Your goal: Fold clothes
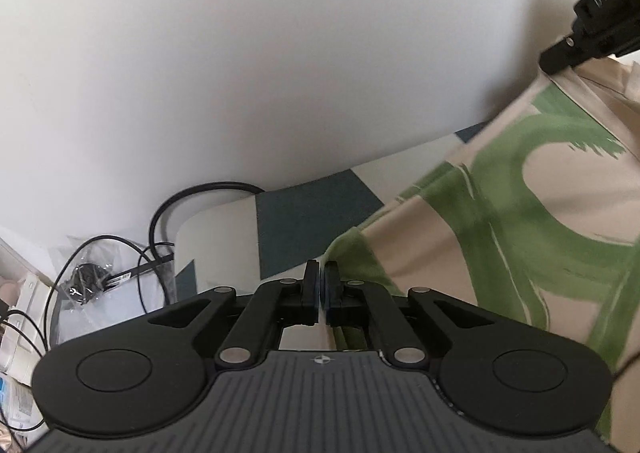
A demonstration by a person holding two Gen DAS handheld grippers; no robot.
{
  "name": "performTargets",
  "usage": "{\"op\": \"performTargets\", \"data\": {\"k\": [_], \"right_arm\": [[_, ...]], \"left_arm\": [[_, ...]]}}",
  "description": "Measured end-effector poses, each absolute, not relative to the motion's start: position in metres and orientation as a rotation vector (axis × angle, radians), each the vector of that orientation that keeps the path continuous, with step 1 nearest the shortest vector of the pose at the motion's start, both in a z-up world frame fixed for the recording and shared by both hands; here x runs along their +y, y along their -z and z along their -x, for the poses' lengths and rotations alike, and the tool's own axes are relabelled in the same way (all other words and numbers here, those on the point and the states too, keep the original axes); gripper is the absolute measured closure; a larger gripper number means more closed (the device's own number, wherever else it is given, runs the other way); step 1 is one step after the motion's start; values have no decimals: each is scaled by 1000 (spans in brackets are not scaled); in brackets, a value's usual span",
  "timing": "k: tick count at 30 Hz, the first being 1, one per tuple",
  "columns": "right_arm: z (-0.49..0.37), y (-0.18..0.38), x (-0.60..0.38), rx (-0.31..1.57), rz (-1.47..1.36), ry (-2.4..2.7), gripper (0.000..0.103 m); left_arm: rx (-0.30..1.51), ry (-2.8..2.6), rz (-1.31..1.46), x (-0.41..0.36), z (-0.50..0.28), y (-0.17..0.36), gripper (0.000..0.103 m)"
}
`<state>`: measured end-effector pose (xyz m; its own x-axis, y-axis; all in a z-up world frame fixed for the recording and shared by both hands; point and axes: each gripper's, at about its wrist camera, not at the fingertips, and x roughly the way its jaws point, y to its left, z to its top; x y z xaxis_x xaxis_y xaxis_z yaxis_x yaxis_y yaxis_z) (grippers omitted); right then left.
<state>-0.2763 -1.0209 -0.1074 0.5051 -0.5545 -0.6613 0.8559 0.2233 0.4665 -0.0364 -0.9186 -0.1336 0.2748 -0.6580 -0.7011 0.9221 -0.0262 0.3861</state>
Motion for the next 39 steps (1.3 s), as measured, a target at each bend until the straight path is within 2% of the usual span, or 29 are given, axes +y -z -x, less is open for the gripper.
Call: {"op": "performTargets", "data": {"k": [2, 3, 5, 6, 7, 8, 9, 15, 18, 20, 21, 22, 23, 26, 30, 31, 33, 35, 36, 37, 39], "right_arm": [[272, 118, -1028, 437, -890, 1018, 101], [270, 124, -1030, 460, -883, 1021, 100], [267, 134, -1034, 513, -857, 1028, 95], [267, 136, -1034, 535, -838, 1041, 82], [267, 134, -1028, 538, -820, 1058, 60], [274, 131, -1025, 517, -812, 1070, 51], [284, 126, -1021, 477, -824, 1059, 46], [388, 75, -973, 253, -895, 1080, 47], [438, 57, -945, 290, -863, 1151, 51], [461, 56, -931, 377, -849, 1201, 64], [470, 59, -926, 434, -845, 1225, 75], [478, 63, -920, 490, -843, 1244, 81], [478, 70, -915, 535, -851, 1232, 81], [469, 90, -900, 586, -874, 1152, 77], [428, 106, -890, 726, -838, 1147, 58], [411, 108, -884, 742, -803, 1149, 50], [397, 112, -882, 782, -771, 1149, 45], [388, 119, -885, 841, -760, 1166, 51], [389, 123, -887, 862, -761, 1180, 68], [391, 126, -890, 882, -762, 1195, 98], [399, 126, -898, 866, -770, 1214, 99]], "left_arm": [[358, 1277, -960, -926, 37, 140, 77], [357, 1264, -965, -928, 38, 142, 55], [332, 1265, -943, -923, 36, 136, 36], [323, 1268, -931, -921, 36, 131, 34], [325, 1279, -916, -918, 36, 124, 34], [327, 1294, -898, -916, 37, 117, 34], [331, 1322, -874, -912, 40, 107, 34], [355, 1629, -821, -908, 115, 64, 34], [358, 1761, -899, -900, 174, 65, 34], [347, 1781, -958, -892, 199, 80, 34], [352, 1788, -982, -888, 207, 88, 34], [376, 1789, -995, -884, 210, 96, 34], [400, 1791, -1008, -880, 212, 103, 34], [430, 1769, -1027, -869, 207, 113, 34], [452, 1728, -1045, -855, 193, 121, 34], [457, 1718, -1049, -851, 190, 123, 34], [468, 1698, -1058, -844, 183, 126, 34], [481, 1678, -1063, -837, 177, 130, 33], [495, 1671, -1052, -837, 175, 129, 33], [509, 1665, -1043, -837, 173, 128, 33], [518, 1659, -1033, -834, 171, 126, 33]]}}
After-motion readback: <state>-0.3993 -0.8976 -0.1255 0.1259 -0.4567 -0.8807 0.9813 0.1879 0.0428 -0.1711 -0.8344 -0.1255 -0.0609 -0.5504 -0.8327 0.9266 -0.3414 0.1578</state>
